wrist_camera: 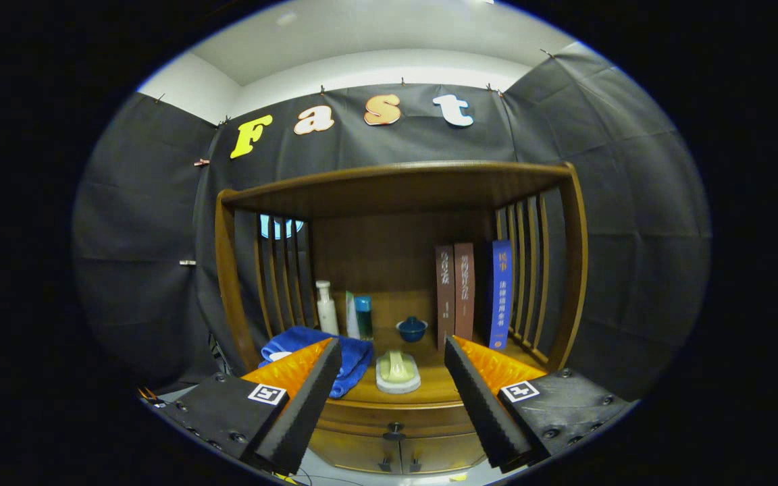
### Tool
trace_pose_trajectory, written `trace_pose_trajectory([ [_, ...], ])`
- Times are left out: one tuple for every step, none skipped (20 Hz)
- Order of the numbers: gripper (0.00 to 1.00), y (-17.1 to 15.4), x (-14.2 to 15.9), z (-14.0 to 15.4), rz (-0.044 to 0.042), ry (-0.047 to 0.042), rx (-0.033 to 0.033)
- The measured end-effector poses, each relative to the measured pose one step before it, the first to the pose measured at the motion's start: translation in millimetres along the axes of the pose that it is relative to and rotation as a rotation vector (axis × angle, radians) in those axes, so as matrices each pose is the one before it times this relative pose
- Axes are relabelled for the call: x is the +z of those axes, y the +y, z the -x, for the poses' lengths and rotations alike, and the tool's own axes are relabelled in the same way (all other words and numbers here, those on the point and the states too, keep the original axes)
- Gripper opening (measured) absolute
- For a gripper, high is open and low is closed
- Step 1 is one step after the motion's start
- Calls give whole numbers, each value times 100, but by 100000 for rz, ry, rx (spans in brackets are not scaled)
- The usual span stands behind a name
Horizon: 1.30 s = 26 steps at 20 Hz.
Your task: Pull open the drawer, take out the items inside it, and place them on the countertop above the cabinet.
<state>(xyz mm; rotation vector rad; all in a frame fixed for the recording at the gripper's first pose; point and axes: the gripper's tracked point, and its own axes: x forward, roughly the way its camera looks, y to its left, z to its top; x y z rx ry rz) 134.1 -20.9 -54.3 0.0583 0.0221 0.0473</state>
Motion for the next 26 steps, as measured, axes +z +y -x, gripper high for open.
trace_pose_trajectory([
  [99,127,904,94,30,625,438],
  [99,274,931,-55,-978,249,1314],
  [99,279,815,-290,-1293,-175,1531],
  [99,115,756,-127,-719,-201,564],
  [99,-144,488,-151,-147,-185,104],
  [99,-37,369,-47,1019,159,-352],
  [99,-283,197,-20,1445,265,-1073],
  [99,90,279,-18,743,-95,202],
  [99,257,286,22,508,-258,232],
  [99,-34,158,53,487,-223,-84],
  [99,-14,96,-31,12,-256,110],
  [99,37,24,29,-406,-187,-15],
  [99,-53,108,-60,-606,-193,-69],
  [99,-70,39,-5,-509,122,-140],
  [99,-215,94,117,-135,-125,-533],
  [99,-9,106,-21,-307,-391,28],
  [99,-99,62,44,-30,-333,-286],
  [99,-73,58,4,207,-251,-271],
  [99,-44,49,-2,338,-85,-186],
  [99,15,24,-18,251,51,-30],
  [99,96,27,80,170,158,37],
  [99,-38,26,-54,216,-88,-146],
  [99,105,-43,20,-28,-80,325],
  [99,58,7,6,-64,-104,-61],
  [99,64,59,36,-190,-63,283],
  [99,-47,-89,22,2,-29,-48],
])
